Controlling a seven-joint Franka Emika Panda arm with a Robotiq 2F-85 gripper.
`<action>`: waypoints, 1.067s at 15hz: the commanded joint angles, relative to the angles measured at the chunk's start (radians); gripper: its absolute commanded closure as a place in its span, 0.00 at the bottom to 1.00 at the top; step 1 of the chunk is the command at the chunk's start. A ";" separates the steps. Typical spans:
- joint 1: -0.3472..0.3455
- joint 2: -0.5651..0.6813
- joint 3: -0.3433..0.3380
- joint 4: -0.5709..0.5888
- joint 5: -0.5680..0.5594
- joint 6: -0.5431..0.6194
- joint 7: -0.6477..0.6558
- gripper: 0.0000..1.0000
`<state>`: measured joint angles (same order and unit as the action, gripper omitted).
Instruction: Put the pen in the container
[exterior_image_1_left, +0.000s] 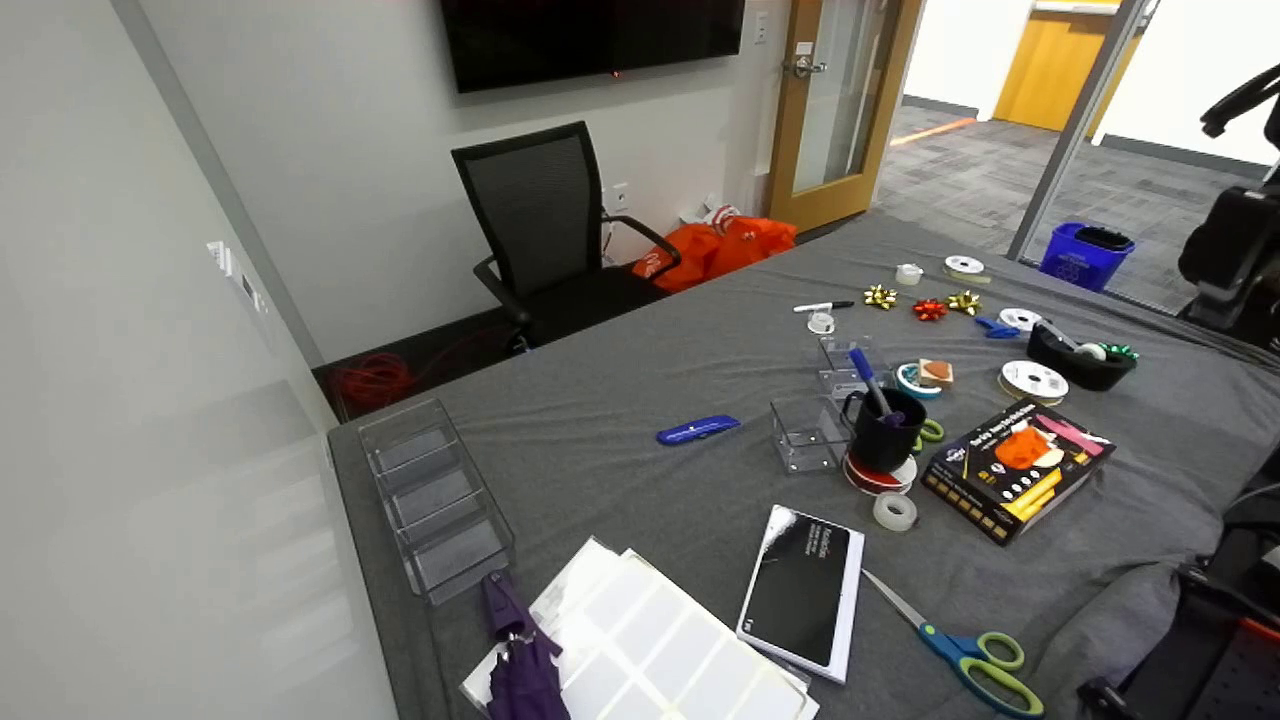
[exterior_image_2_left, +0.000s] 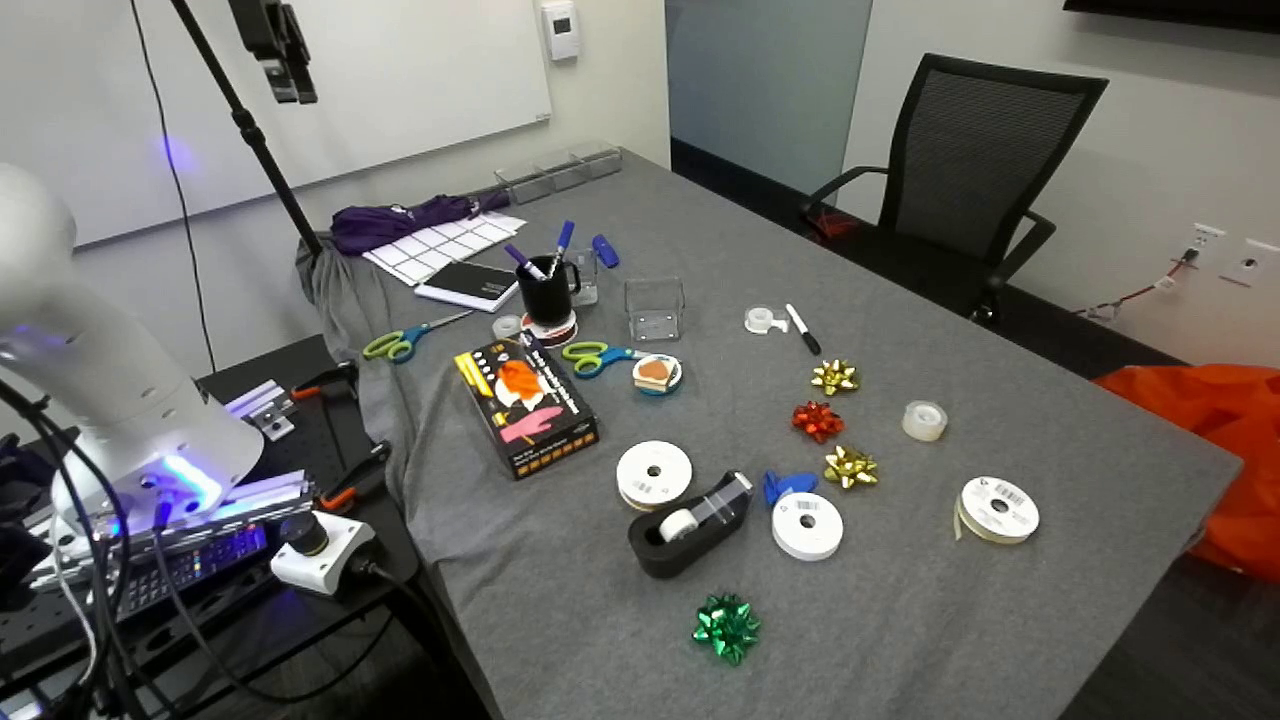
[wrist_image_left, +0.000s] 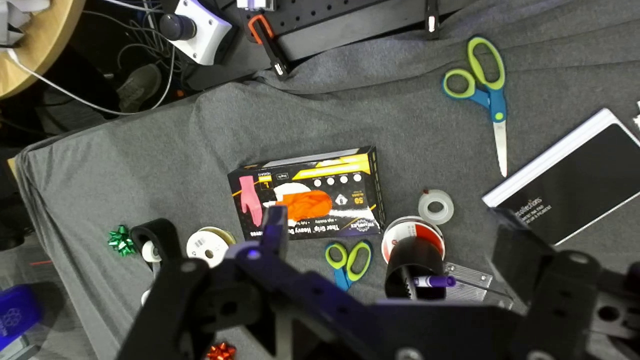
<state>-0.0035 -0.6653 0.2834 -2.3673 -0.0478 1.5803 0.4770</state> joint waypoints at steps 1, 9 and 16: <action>-0.011 0.080 0.002 0.023 -0.023 0.067 0.051 0.00; -0.025 0.305 0.005 0.080 -0.144 0.251 0.267 0.00; 0.008 0.531 -0.039 0.208 -0.256 0.325 0.430 0.00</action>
<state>-0.0118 -0.2373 0.2712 -2.2368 -0.2843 1.8846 0.8746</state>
